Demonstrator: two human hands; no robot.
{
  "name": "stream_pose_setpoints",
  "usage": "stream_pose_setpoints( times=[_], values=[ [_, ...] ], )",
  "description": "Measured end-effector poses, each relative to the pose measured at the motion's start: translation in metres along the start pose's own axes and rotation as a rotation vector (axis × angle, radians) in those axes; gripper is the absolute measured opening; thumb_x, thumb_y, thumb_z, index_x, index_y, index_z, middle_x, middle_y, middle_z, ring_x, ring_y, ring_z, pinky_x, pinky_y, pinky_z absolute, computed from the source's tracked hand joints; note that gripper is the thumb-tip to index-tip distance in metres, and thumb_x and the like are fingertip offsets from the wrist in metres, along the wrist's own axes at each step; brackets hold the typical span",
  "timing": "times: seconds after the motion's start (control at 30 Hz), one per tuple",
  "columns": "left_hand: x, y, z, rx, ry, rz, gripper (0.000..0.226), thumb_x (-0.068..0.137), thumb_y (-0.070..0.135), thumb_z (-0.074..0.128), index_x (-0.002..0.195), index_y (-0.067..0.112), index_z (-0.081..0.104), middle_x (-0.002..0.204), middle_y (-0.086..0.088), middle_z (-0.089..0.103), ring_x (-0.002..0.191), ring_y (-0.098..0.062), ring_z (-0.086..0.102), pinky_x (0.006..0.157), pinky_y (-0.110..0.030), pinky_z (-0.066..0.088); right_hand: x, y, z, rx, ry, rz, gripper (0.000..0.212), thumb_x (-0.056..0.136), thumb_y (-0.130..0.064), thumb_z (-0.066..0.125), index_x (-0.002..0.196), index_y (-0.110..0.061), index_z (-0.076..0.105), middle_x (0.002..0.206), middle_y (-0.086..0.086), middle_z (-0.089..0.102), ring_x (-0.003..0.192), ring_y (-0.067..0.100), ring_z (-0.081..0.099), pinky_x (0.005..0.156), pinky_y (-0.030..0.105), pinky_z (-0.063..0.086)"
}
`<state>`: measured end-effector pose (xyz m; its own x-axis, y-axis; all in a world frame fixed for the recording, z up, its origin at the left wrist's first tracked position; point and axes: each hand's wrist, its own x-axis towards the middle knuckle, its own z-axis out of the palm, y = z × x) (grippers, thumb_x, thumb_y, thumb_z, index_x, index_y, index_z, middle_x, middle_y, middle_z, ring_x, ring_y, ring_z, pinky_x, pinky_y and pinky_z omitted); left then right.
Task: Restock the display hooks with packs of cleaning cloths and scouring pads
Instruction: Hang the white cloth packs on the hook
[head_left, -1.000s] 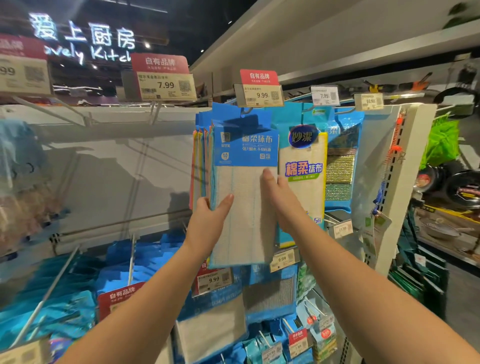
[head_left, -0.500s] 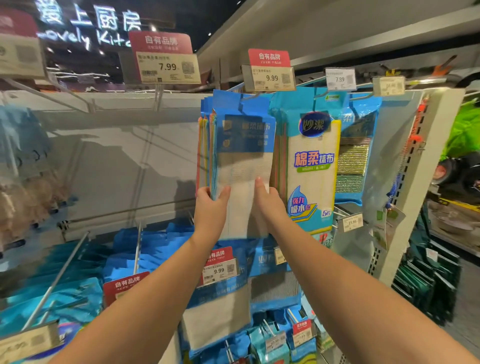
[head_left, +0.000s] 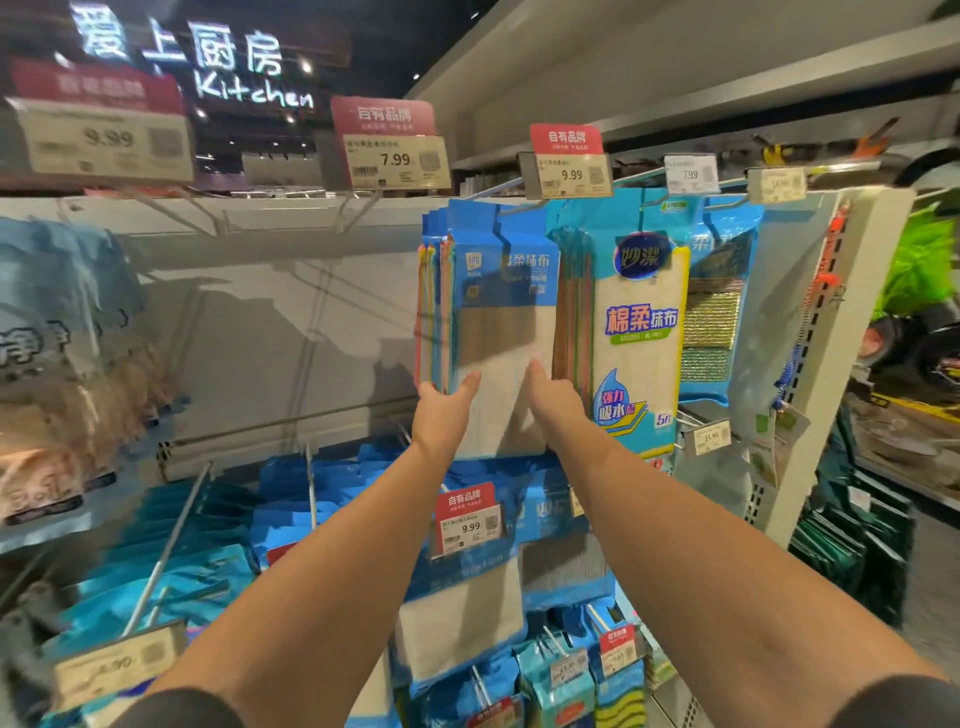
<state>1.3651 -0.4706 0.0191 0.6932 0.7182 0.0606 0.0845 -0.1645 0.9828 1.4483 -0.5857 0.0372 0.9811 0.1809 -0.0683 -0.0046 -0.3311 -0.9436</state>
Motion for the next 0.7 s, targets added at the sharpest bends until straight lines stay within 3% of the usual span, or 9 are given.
stream_pose_setpoints(
  times=[0.03, 0.1, 0.2, 0.27, 0.33, 0.47, 0.57, 0.6, 0.7],
  values=[
    [-0.007, 0.000, -0.007, 0.019, -0.012, -0.018, 0.083, 0.090, 0.064, 0.060, 0.146, 0.007, 0.038, 0.136, -0.014, 0.056, 0.120, -0.033, 0.057, 0.096, -0.042, 0.048, -0.009, 0.000, -0.001, -0.019, 0.018, 0.000, 0.078, 0.100, -0.057, 0.036, 0.149, 0.003, 0.031, 0.150, 0.021, 0.041, 0.136, 0.037, 0.042, 0.111, 0.041, 0.036],
    [-0.024, -0.001, -0.024, 0.090, -0.043, -0.039, 0.082, 0.093, 0.065, 0.054, 0.149, 0.007, 0.035, 0.135, -0.015, 0.057, 0.111, -0.032, 0.057, 0.082, -0.038, 0.047, -0.033, 0.003, -0.004, -0.041, 0.065, -0.036, 0.078, 0.099, -0.056, 0.041, 0.148, 0.004, 0.032, 0.149, 0.020, 0.043, 0.135, 0.037, 0.043, 0.111, 0.042, 0.037],
    [-0.057, -0.008, -0.059, 0.136, -0.093, 0.030, 0.059, 0.098, 0.057, 0.052, 0.136, 0.012, 0.048, 0.114, -0.006, 0.061, 0.093, -0.026, 0.053, 0.072, -0.034, 0.040, -0.080, 0.017, -0.010, -0.097, 0.124, -0.077, 0.068, 0.098, -0.052, 0.044, 0.143, 0.000, 0.042, 0.141, 0.019, 0.051, 0.126, 0.037, 0.051, 0.102, 0.040, 0.042],
    [-0.085, -0.019, -0.088, 0.117, -0.129, 0.083, 0.040, 0.098, 0.050, 0.055, 0.120, 0.016, 0.055, 0.098, -0.005, 0.060, 0.088, -0.028, 0.056, 0.073, -0.035, 0.041, -0.116, 0.030, -0.014, -0.179, 0.132, -0.106, 0.055, 0.097, -0.048, 0.046, 0.125, -0.002, 0.055, 0.124, 0.019, 0.059, 0.110, 0.034, 0.056, 0.096, 0.040, 0.044],
    [-0.115, -0.036, -0.124, 0.103, -0.155, 0.130, 0.030, 0.099, 0.042, 0.056, 0.115, 0.017, 0.058, 0.097, -0.005, 0.064, 0.087, -0.029, 0.061, 0.074, -0.036, 0.044, -0.162, 0.045, -0.015, -0.251, 0.123, -0.135, 0.042, 0.097, -0.043, 0.046, 0.098, -0.004, 0.062, 0.106, 0.019, 0.060, 0.098, 0.032, 0.058, 0.090, 0.041, 0.046],
    [-0.182, -0.068, -0.201, 0.150, -0.180, 0.196, 0.024, 0.099, 0.038, 0.057, 0.115, 0.020, 0.062, 0.103, 0.002, 0.066, 0.093, -0.018, 0.061, 0.082, -0.035, 0.048, -0.272, 0.073, -0.006, -0.358, 0.105, -0.144, 0.039, 0.099, -0.036, 0.046, 0.066, -0.016, 0.048, 0.089, 0.011, 0.055, 0.087, 0.027, 0.053, 0.068, 0.034, 0.038],
    [-0.232, -0.080, -0.262, 0.249, -0.218, 0.213, 0.026, 0.100, 0.035, 0.058, 0.118, 0.018, 0.064, 0.107, 0.001, 0.066, 0.095, -0.019, 0.061, 0.069, -0.028, 0.043, -0.352, 0.086, 0.007, -0.397, 0.035, -0.127, 0.039, 0.101, -0.039, 0.046, 0.085, -0.009, 0.065, 0.093, 0.011, 0.061, 0.090, 0.031, 0.057, 0.070, 0.033, 0.038],
    [-0.249, -0.083, -0.282, 0.285, -0.235, 0.212, 0.027, 0.100, 0.034, 0.058, 0.119, 0.017, 0.064, 0.108, 0.001, 0.066, 0.097, -0.022, 0.062, 0.069, -0.028, 0.042, -0.375, 0.090, 0.011, -0.399, 0.007, -0.118, 0.039, 0.101, -0.039, 0.046, 0.096, -0.006, 0.066, 0.097, 0.012, 0.062, 0.092, 0.032, 0.059, 0.073, 0.034, 0.039],
    [-0.297, -0.094, -0.340, 0.370, -0.276, 0.213, 0.028, 0.101, 0.032, 0.058, 0.121, 0.015, 0.064, 0.111, 0.000, 0.065, 0.100, -0.023, 0.060, 0.078, -0.028, 0.039, -0.449, 0.098, 0.026, -0.436, -0.072, -0.122, 0.030, 0.100, -0.041, 0.046, 0.095, -0.016, 0.061, 0.089, 0.007, 0.057, 0.081, 0.026, 0.055, 0.065, 0.032, 0.037]
  ],
)
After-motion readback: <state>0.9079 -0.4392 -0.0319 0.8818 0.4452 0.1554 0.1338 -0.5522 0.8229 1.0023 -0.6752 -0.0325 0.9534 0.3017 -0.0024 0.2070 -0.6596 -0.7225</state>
